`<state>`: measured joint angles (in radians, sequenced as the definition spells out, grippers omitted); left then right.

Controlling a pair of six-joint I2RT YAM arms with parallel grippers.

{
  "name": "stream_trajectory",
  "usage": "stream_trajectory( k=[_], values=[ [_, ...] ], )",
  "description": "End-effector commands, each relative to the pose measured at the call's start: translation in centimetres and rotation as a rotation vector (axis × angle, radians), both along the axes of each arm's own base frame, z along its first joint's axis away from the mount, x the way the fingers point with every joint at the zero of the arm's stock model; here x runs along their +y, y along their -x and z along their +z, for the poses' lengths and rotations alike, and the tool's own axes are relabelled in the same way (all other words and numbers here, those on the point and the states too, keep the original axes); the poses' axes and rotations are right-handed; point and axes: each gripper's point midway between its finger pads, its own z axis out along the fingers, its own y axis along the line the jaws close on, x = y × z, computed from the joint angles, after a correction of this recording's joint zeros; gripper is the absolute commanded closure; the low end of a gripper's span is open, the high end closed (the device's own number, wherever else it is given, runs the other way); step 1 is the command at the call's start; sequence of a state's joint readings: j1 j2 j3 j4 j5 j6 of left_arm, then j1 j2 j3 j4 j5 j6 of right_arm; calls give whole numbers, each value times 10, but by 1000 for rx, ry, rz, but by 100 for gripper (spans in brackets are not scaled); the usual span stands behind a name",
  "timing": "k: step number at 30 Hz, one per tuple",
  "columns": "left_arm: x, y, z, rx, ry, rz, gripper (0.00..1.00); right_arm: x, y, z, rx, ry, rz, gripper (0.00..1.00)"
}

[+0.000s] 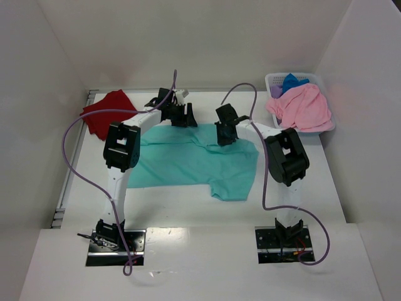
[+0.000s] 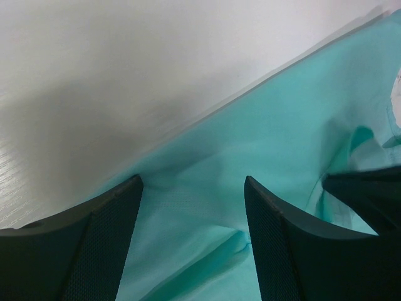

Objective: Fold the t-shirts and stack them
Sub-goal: Fold the flattened tshirt in 1/3 of the way

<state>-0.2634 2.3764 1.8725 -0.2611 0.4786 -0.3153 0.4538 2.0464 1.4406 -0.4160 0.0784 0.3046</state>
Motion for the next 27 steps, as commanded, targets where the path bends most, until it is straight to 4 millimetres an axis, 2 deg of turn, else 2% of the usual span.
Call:
stream_trajectory(
  k=[1,5,6,8,9,10,13,15,18,20,22,25,26,27],
  values=[
    [25,16,-56,125,-96,23,25,-5,45,6,87,-38,-10,86],
    [25,16,-57,119,-99,17,25,-8,65,11,127,-39,-12,86],
    [25,16,-57,119,-99,17,25,-6,66,21,112,-59,-5,86],
    [25,16,-57,119,-99,17,25,-4,78,23,125,-81,-13,86],
    [25,16,-57,119,-99,17,25,-3,81,32,114,-103,-14,86],
    [25,16,-57,119,-99,17,25,-7,88,30,130,-95,-16,86],
    [25,16,-57,119,-99,17,25,-6,101,40,140,-112,-17,86],
    [25,16,-57,119,-99,17,25,-4,101,51,120,-136,-18,86],
    [26,18,-57,128,-102,16,25,-3,97,71,74,-159,-27,80],
    [25,16,-52,118,-99,17,25,-5,87,85,21,-151,-44,73],
    [25,13,-39,94,-93,18,25,-4,76,95,-24,-154,-54,73],
    [27,7,-8,33,-100,27,22,-2,52,96,-68,-146,-69,73],
    [27,8,10,5,-92,28,20,3,41,95,-80,-152,-69,73],
    [29,9,16,-3,-100,36,20,2,33,94,-100,-136,-85,73]
  ],
)
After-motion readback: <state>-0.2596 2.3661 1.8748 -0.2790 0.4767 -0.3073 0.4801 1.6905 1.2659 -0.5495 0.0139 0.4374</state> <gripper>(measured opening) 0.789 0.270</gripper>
